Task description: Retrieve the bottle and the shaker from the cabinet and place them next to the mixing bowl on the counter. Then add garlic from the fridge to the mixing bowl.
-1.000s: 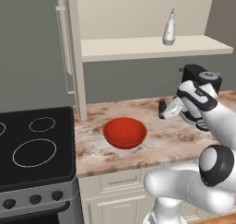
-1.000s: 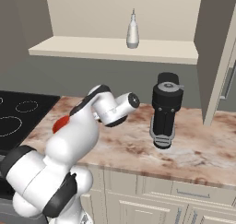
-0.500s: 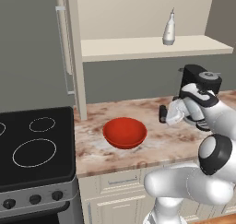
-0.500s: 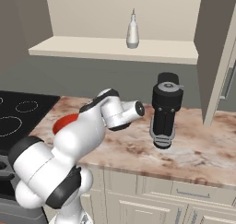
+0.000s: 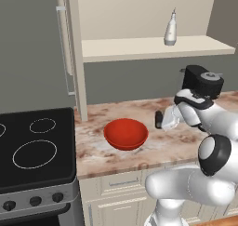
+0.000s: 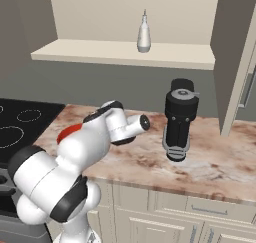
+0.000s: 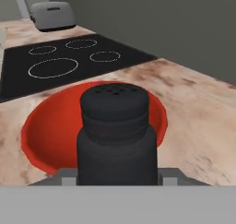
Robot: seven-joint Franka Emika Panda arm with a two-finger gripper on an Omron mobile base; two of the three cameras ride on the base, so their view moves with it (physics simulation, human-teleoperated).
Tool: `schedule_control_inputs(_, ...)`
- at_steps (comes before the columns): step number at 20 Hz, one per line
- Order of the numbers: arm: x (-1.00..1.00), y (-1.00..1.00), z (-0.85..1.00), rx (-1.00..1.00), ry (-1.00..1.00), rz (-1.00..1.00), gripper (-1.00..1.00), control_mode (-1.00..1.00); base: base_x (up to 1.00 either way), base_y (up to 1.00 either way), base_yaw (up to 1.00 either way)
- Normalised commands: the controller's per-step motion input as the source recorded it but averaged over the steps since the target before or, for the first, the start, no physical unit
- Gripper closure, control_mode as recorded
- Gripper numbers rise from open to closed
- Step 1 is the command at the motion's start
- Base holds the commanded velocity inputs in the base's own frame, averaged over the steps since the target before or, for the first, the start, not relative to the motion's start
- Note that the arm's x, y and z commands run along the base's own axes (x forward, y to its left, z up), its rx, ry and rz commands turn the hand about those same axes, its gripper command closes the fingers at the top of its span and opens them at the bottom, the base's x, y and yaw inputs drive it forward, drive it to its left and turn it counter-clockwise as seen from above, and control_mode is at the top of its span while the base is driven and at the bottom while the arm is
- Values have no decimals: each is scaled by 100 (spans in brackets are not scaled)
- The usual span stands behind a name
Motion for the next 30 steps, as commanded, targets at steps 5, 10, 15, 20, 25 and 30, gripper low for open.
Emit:
schedule_control_inputs(5, 8, 0, -53, -1, 0, 0, 100, -100, 0, 0, 0)
schedule_control_inputs(10, 18, -3, -56, -1, 1, 0, 100, -100, 0, 0, 0)
schedule_control_inputs(15, 36, -26, -13, 0, 0, 0, 100, -100, 0, 0, 0)
schedule_control_inputs(20, 22, -8, 0, 0, 0, 0, 100, -100, 0, 0, 0)
schedule_control_inputs(25, 7, 0, 0, 2, 0, 0, 100, -100, 0, 0, 0)
schedule_control_inputs(30, 0, 0, 0, 13, 0, 0, 100, -100, 0, 0, 0)
